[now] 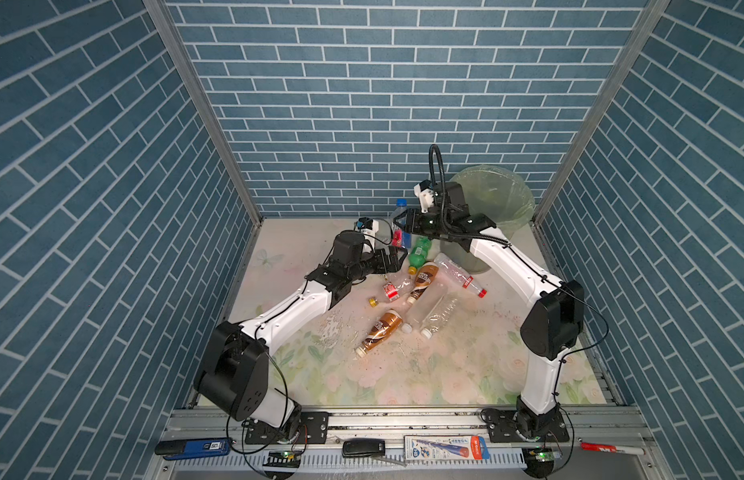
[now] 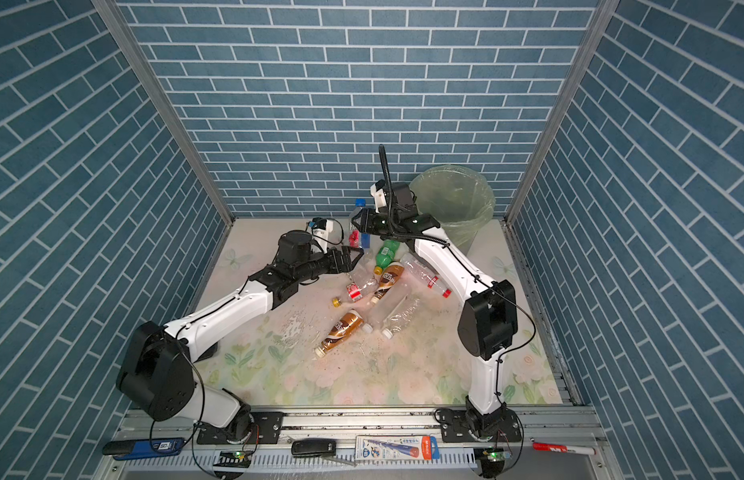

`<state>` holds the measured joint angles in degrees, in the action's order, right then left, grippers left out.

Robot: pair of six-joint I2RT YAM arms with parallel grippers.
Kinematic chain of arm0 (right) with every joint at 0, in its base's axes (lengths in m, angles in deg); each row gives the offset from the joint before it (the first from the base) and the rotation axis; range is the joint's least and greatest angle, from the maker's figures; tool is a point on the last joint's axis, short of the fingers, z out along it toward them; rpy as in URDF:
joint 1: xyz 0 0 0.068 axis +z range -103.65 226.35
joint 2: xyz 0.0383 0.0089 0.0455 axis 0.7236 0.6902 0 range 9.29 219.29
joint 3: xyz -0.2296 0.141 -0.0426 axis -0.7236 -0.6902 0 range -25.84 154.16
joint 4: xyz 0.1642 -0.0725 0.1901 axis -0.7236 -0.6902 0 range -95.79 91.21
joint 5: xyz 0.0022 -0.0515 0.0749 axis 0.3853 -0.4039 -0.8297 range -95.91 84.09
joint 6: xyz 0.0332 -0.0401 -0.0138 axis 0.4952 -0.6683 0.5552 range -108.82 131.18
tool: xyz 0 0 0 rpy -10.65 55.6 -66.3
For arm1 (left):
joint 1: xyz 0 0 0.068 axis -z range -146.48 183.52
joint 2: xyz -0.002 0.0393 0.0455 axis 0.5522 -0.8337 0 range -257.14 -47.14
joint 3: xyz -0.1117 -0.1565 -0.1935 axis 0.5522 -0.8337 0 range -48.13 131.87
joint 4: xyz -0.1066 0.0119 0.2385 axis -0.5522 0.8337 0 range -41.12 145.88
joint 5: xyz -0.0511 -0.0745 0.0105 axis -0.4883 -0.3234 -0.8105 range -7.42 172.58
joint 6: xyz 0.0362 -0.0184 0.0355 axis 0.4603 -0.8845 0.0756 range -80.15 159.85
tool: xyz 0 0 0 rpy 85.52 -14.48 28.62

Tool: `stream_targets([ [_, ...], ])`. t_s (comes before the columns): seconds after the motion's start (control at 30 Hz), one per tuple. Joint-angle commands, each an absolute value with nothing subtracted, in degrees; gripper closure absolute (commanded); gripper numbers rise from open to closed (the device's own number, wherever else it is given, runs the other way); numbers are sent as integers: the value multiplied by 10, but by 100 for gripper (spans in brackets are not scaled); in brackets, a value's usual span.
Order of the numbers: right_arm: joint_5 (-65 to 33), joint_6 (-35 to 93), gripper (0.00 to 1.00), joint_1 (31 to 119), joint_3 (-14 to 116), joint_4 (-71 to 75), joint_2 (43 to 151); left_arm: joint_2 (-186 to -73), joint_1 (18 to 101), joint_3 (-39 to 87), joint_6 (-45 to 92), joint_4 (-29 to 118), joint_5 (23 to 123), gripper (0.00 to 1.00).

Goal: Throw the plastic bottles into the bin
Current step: 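Drop the FIJI bottle into the bin with the right gripper while the left releases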

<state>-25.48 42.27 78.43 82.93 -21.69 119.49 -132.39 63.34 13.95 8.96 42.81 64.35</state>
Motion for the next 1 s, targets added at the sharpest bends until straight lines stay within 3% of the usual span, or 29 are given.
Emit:
stream_targets([
  [0.0,-221,369,68,773,898,-270,1180,-1301,637,151,118,452,645,1],
  [0.27,-175,314,69,720,1015,-348,1139,-1316,674,299,197,498,637,1],
  [0.57,-70,214,68,691,1240,-446,1122,-1391,717,483,263,536,641,1],
  [0.8,1,156,69,689,1149,-376,1033,-1398,725,498,271,526,642,1],
  [0.97,10,176,68,643,1044,-367,1061,-1403,725,490,263,527,644,1],
])
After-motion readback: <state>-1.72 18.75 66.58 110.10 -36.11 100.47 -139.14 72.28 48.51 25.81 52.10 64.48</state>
